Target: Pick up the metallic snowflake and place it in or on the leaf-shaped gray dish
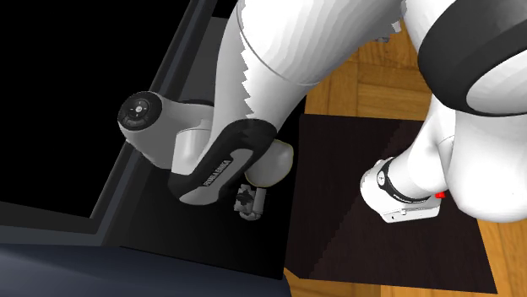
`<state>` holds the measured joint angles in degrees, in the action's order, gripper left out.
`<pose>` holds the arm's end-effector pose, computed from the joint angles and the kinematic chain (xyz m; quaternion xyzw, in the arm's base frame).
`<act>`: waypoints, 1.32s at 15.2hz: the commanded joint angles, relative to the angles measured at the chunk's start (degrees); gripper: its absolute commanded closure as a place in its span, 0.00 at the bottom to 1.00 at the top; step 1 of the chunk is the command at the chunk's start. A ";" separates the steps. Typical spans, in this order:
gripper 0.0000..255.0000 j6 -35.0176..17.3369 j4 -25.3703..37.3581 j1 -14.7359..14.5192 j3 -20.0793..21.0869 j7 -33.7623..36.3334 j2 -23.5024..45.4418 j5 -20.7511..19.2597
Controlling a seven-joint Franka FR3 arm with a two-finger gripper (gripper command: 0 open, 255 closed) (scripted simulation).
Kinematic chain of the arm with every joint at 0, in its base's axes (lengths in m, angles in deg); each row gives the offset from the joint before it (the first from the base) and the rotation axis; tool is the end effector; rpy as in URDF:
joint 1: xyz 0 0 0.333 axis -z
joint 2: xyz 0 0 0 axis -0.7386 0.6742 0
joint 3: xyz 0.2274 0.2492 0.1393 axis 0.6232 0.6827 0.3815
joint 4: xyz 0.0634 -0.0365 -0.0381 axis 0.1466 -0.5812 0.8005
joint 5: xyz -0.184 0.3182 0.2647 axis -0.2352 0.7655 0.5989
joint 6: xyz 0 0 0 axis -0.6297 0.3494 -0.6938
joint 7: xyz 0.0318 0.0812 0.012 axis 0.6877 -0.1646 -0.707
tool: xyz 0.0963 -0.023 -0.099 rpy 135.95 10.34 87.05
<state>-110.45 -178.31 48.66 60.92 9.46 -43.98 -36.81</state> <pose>0.6234 0.0008 0.1647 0.9823 0.1792 0.0495 0.0250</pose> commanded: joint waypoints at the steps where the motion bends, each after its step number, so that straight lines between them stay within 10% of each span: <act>1: 0.00 -13.62 -4.40 2.52 -0.07 -2.73 1.56 -0.09; 17: 0.00 -17.38 -1.06 2.26 -0.60 -2.45 8.34 -0.52; 18: 1.00 -17.38 -1.06 2.26 -0.60 -2.45 8.34 -0.52; 20: 1.00 -17.38 -1.06 2.26 -0.60 -2.45 8.34 -0.52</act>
<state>-127.82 -179.37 50.92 60.32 7.01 -35.64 -37.33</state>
